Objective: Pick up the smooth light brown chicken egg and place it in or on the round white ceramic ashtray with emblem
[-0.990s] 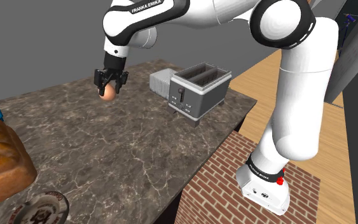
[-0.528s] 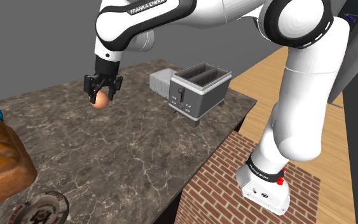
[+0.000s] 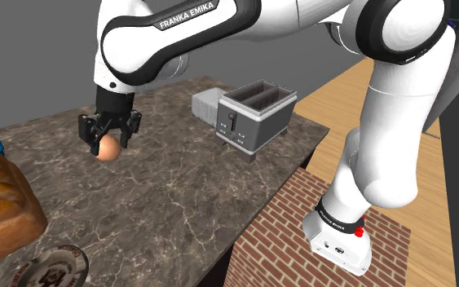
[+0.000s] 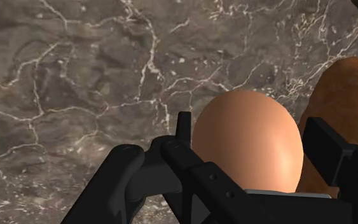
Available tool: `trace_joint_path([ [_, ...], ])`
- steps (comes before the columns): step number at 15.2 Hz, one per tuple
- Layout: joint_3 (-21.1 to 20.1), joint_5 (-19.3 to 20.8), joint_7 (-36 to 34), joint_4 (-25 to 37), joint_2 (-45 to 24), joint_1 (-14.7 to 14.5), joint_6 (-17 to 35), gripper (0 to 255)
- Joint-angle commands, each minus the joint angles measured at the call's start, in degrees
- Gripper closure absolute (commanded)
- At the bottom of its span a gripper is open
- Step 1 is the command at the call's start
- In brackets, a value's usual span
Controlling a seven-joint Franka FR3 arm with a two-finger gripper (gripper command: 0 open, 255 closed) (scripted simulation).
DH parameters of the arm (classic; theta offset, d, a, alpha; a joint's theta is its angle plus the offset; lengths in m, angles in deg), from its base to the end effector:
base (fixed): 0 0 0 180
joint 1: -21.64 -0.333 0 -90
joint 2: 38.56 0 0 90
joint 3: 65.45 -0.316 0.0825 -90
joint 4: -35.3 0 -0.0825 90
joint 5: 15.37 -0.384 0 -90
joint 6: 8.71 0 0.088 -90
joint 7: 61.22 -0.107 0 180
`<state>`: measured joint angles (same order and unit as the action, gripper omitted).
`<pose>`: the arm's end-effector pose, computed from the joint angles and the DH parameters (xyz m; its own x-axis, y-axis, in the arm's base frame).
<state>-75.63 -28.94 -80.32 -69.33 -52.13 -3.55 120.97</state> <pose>0.5218 0.3693 0.4278 0.9878 0.1272 0.0896 0.1482 -0.9446 -0.2927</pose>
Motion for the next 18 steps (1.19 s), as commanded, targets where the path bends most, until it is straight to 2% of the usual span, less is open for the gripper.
trace_joint_path([
  [1, -0.8, 0.6, -2.8, -1.3, 0.7, -1.7, 1.3, 255],
  [10, -3.9, 5.4, -16.3, 1.2, -1.6, -9.9, 3.3, 255],
  [18, -5.3, 11.5, -29.3, 9.1, -7.4, -18.6, 2.6, 255],
])
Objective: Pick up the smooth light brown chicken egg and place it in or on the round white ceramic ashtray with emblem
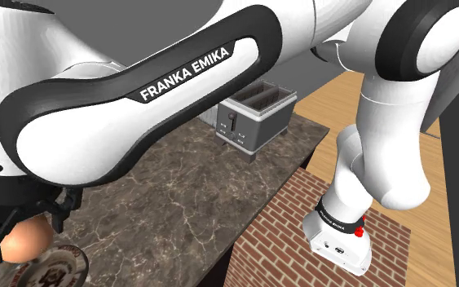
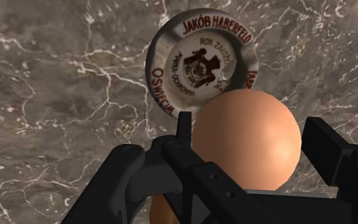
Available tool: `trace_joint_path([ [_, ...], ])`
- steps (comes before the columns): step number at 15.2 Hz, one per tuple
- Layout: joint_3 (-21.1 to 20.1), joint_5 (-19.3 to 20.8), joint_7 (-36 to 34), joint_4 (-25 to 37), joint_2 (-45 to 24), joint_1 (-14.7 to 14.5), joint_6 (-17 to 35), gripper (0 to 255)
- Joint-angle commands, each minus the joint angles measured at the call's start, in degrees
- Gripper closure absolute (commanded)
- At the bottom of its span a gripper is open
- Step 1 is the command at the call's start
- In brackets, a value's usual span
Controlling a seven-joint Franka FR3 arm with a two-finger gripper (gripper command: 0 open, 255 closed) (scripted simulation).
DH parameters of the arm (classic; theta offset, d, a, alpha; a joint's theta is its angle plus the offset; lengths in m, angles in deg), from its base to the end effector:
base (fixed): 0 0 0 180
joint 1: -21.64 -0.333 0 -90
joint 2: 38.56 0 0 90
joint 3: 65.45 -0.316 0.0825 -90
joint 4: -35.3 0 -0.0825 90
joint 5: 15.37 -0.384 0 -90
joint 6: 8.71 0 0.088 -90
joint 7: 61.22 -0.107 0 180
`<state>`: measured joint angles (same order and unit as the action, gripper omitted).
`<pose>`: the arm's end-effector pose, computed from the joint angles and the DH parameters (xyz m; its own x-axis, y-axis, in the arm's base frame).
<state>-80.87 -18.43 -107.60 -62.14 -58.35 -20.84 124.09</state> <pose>0.3744 0.5632 0.4281 0.9877 0.1278 0.0897 0.1489 -0.9443 -0.2933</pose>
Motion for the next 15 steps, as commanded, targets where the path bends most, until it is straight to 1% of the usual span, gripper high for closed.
trace_joint_path([
  [1, 0.0, 1.0, -1.9, 1.5, -1.4, -1.4, 0.1, 255],
  [15, 0.4, 1.7, -1.6, -3.0, -5.6, -1.8, 8.7, 255],
])
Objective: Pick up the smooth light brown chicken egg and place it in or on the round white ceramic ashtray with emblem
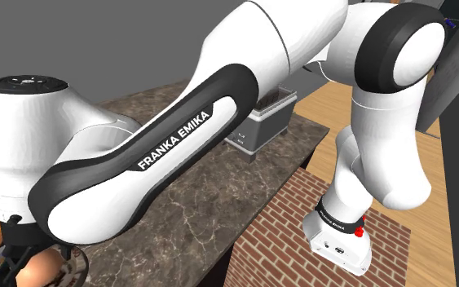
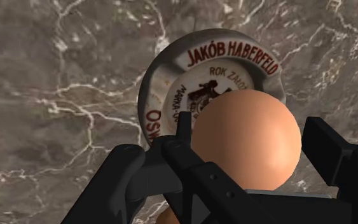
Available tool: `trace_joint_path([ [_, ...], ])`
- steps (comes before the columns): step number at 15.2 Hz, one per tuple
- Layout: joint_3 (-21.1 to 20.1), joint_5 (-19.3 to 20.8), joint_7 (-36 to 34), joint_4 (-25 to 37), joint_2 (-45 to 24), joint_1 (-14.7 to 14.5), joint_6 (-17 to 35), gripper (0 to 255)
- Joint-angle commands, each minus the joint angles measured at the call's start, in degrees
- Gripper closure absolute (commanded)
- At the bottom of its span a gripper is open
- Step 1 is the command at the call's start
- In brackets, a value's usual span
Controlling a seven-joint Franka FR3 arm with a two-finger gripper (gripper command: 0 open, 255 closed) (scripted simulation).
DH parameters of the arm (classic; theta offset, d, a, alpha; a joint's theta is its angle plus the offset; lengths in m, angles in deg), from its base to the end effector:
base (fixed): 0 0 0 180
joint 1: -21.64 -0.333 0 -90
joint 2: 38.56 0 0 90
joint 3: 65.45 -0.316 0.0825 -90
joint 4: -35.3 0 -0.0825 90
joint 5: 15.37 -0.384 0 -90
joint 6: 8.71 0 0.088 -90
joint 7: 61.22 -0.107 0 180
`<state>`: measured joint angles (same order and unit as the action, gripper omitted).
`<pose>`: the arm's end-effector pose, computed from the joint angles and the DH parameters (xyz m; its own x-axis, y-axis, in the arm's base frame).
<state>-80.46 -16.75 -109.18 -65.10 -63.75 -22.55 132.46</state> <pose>0.3658 0.5764 0.3569 0.9881 0.1255 0.0893 0.1464 -0.9449 -0.2929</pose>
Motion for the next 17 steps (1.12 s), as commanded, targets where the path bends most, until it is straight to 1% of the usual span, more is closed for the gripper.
trace_joint_path([
  [1, 0.0, 0.1, 0.0, 0.0, -0.3, 0.0, 0.3, 255],
  [7, 0.0, 0.1, 0.0, 0.0, -0.3, 0.0, 0.3, 255],
  [8, 0.0, 0.1, 0.0, 0.0, -0.3, 0.0, 0.3, 0],
  [13, 0.0, 0.1, 0.0, 0.0, -0.3, 0.0, 0.3, 0],
  [17, -0.6, -1.5, 0.9, -0.9, 5.3, 1.3, -4.3, 0],
])
